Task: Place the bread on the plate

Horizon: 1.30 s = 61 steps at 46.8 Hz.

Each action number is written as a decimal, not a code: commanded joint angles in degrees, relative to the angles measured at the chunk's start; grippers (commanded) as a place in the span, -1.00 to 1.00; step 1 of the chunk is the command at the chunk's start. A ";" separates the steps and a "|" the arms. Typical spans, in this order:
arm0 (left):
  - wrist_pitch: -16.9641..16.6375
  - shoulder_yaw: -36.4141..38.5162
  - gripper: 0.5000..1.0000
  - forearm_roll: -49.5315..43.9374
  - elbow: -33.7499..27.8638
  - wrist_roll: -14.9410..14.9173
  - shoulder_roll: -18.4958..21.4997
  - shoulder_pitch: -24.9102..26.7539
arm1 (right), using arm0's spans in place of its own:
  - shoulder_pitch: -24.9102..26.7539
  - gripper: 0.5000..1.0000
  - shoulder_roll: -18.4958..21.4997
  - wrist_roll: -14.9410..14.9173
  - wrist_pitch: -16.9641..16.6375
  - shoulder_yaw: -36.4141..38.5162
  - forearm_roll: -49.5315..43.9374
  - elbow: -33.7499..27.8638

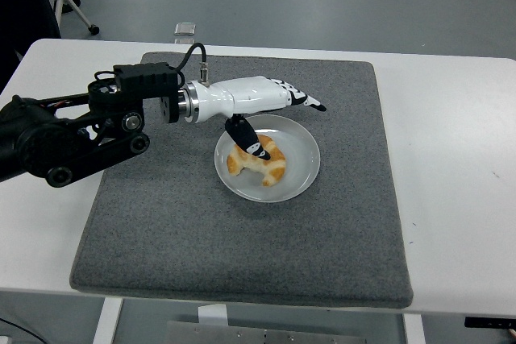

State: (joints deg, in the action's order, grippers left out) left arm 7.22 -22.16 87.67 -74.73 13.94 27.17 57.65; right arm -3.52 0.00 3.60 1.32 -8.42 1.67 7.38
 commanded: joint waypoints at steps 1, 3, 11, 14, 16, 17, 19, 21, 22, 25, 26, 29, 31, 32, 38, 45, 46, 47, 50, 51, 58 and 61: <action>-0.10 -2.88 0.97 -6.44 0.20 -0.05 1.21 0.01 | 0.00 0.72 0.00 0.00 0.00 0.07 0.00 0.00; -0.19 -4.46 0.97 -10.39 0.64 -0.05 1.57 -0.08 | 0.00 0.73 0.00 0.00 0.00 -0.01 0.00 0.00; -0.45 -8.25 0.97 -24.64 5.03 -0.05 3.76 -0.25 | 0.00 0.73 0.00 0.00 0.00 -0.01 0.00 0.00; -1.32 -8.51 0.98 -28.33 6.44 -0.05 4.47 -0.43 | 0.00 0.72 0.00 0.00 0.00 -0.01 0.00 0.00; -2.64 -8.51 0.97 -30.79 6.88 -0.05 5.43 -0.43 | 0.00 0.72 0.00 0.00 0.00 -0.01 0.00 0.00; -3.34 -8.51 0.97 -31.85 7.23 -0.05 5.96 -0.52 | 0.00 0.72 0.00 0.00 0.00 -0.01 0.00 0.00; -4.58 -8.51 0.98 -34.39 7.84 -0.05 6.84 -0.52 | 0.00 0.72 0.00 0.00 0.00 -0.01 0.00 0.00; -5.46 -8.51 0.98 -37.12 8.37 -0.05 7.28 -0.69 | 0.00 0.73 0.00 0.00 0.00 -0.01 0.00 0.00; -5.55 -8.51 0.98 -38.70 8.63 -0.05 7.54 -0.78 | 0.00 0.72 0.00 0.00 0.00 -0.01 0.00 0.00; -5.90 -8.43 0.98 -43.88 9.86 -0.05 8.33 -0.87 | 0.00 0.72 0.00 0.00 0.00 -0.01 0.00 0.00; -5.99 -8.34 0.98 -45.81 10.39 -0.05 8.68 -0.87 | 0.00 0.73 0.00 0.00 0.00 -0.01 0.00 0.00; -5.99 -8.34 0.98 -51.79 11.88 -0.05 9.39 -1.31 | 0.00 0.72 0.00 0.00 0.00 -0.01 0.00 0.00; -5.99 -8.34 0.98 -55.57 13.29 -0.05 9.74 -1.57 | 0.00 0.72 0.00 0.00 0.00 -0.01 0.00 0.00; -5.99 -8.34 0.98 -57.42 13.99 -0.05 9.83 -1.57 | 0.00 0.72 0.00 0.00 0.00 0.07 0.00 0.00; -5.55 -8.25 0.98 -66.65 17.07 -0.05 10.01 -1.75 | 0.00 0.72 0.00 0.00 0.00 -0.01 0.00 0.00; -5.64 -8.43 0.99 -74.56 17.16 -0.05 10.97 -3.15 | 0.09 0.73 0.00 0.00 0.00 -0.01 0.00 0.00; -5.64 -8.43 0.99 -75.71 17.25 -0.14 10.97 -3.41 | 0.00 0.73 0.00 0.00 0.00 -0.01 0.00 0.00; -5.64 -8.43 0.99 -76.67 17.25 -0.14 10.97 -3.50 | 0.00 0.72 0.00 0.00 0.00 -0.01 0.00 0.00; -5.55 -8.43 0.99 -79.92 17.34 -0.23 10.97 -4.12 | 0.00 0.72 0.00 0.00 -0.18 -0.01 -0.09 0.00; -5.55 -8.43 0.99 -81.15 17.34 -0.31 10.97 -4.29 | 0.00 0.72 0.00 0.00 -0.18 -0.10 0.00 0.00; -5.20 -8.07 0.99 -88.01 18.65 -0.40 10.71 -4.73 | 0.00 0.73 0.00 0.00 0.00 -0.01 -0.09 0.00; -4.76 -8.34 0.99 -90.30 20.23 -0.49 10.27 -5.61 | 0.00 0.73 0.00 0.00 0.00 -0.10 -0.09 0.00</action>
State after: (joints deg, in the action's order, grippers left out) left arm 2.04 -30.29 -0.45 -55.89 13.50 37.85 52.78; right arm -3.51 0.00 3.61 1.21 -8.50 1.64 7.38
